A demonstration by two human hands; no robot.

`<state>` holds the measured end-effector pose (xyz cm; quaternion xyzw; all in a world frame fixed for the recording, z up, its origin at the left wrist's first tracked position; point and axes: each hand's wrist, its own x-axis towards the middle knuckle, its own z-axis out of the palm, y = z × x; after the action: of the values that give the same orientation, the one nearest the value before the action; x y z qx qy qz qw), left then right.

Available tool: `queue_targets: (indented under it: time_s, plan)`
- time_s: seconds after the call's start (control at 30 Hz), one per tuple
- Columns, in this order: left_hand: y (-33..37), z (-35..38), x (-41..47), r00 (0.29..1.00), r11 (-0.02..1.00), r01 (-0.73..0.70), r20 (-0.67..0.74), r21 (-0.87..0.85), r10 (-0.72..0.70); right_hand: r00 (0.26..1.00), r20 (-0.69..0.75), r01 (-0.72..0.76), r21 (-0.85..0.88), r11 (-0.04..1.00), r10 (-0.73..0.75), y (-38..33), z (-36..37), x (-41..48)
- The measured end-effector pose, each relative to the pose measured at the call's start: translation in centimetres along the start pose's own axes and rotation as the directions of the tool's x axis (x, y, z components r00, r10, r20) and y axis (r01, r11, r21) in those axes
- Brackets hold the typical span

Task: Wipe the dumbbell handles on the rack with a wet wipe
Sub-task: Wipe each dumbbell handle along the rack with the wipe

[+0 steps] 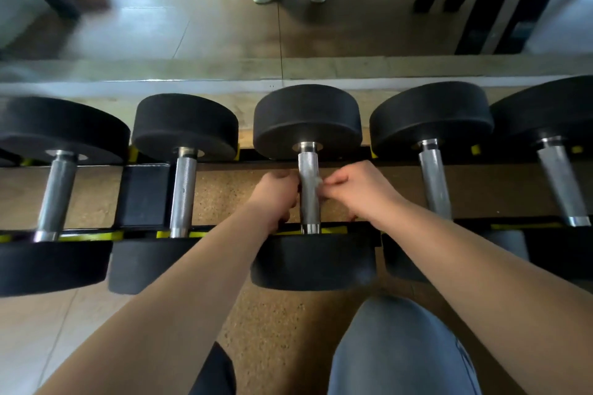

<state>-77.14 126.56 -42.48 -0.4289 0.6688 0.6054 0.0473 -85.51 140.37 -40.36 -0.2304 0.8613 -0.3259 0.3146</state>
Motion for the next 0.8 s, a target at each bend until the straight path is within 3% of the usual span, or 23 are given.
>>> queue_targets:
  time_s: [0.1,0.27,0.33,0.4,0.53,0.6,0.73,0.8]
  plan:
    - [0.1,-0.2,-0.5,0.997,0.996,-0.061,0.041,0.061,0.058,0.999,0.039,-0.019,-0.13,0.991,0.024,-0.4,0.4,-1.1]
    - [0.3,-1.8,-1.2,0.989,0.991,-0.086,0.127,0.102,0.073,0.939,-0.312,0.107,-0.148,0.983,-0.149,-2.4,1.4,-0.2]
    - [0.3,-2.7,-1.1,0.986,0.988,-0.084,0.157,0.131,0.063,0.915,-0.352,0.143,-0.171,0.975,-0.196,-2.7,1.8,0.0]
    - [0.3,-3.6,-0.6,0.986,0.982,-0.083,0.154,0.168,0.057,0.928,-0.298,0.155,-0.236,0.959,-0.223,-2.7,1.9,-0.6]
    - [0.6,-4.8,0.2,0.98,0.985,-0.076,0.196,0.158,0.044,0.986,-0.048,0.14,-0.312,0.94,-0.163,-2.0,1.5,-2.3]
    - [0.5,-5.0,0.3,0.967,0.984,-0.078,0.252,0.162,0.035,0.99,-0.042,0.117,-0.3,0.947,-0.136,-2.3,1.6,-1.9]
    - [0.1,-4.9,0.1,0.947,0.98,-0.092,0.32,0.174,0.032,0.925,-0.335,0.108,-0.219,0.97,-0.179,-3.7,3.1,0.0]
    - [0.0,-5.1,0.6,0.947,0.984,-0.084,0.321,0.158,0.029,0.886,-0.415,0.1,-0.261,0.96,-0.205,-4.2,3.7,0.4]
